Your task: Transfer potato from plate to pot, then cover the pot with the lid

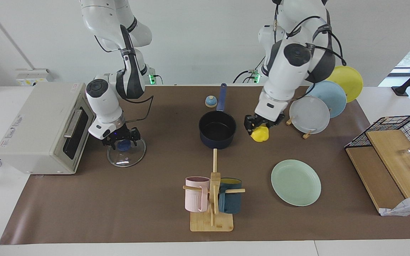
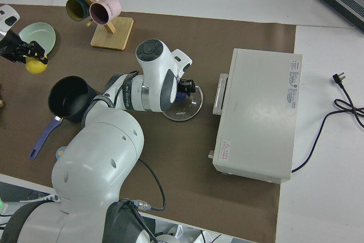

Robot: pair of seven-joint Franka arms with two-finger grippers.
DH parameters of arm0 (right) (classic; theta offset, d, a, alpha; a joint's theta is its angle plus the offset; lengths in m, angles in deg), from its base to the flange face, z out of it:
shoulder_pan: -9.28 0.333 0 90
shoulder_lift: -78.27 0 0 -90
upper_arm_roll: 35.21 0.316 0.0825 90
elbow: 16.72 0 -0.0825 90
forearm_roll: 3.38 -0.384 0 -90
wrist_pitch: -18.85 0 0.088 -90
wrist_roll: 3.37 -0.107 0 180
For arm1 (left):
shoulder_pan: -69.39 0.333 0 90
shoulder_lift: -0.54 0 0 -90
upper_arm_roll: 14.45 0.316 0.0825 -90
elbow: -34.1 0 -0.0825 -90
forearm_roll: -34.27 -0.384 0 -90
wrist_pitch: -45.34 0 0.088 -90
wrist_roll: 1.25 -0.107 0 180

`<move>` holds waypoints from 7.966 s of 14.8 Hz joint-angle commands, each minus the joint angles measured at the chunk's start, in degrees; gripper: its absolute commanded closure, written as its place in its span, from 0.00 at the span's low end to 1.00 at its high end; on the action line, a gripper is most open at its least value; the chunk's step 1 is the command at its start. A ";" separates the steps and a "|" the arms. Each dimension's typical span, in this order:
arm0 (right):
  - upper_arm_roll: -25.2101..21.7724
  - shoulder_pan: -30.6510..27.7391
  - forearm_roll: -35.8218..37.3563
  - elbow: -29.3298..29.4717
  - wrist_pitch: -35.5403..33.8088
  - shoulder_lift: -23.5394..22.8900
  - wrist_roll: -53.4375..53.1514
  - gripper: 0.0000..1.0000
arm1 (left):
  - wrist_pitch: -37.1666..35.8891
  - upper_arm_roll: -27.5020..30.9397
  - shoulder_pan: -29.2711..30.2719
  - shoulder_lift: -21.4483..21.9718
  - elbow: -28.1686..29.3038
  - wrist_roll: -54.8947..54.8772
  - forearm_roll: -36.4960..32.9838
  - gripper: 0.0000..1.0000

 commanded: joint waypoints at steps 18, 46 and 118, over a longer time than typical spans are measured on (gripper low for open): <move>0.41 2.41 -2.86 17.76 -19.36 -2.45 -0.42 1.00 | 17.97 1.55 -8.73 -5.29 13.17 2.17 -0.17 1.00; 0.49 25.41 -3.65 28.75 -24.82 -4.47 -39.32 1.00 | -23.77 2.17 22.44 11.74 -9.42 -31.10 -0.09 0.00; -2.92 1.09 1.45 35.97 -47.05 5.18 -10.37 0.00 | -36.61 -1.17 34.68 15.52 -16.10 -43.01 -3.78 0.00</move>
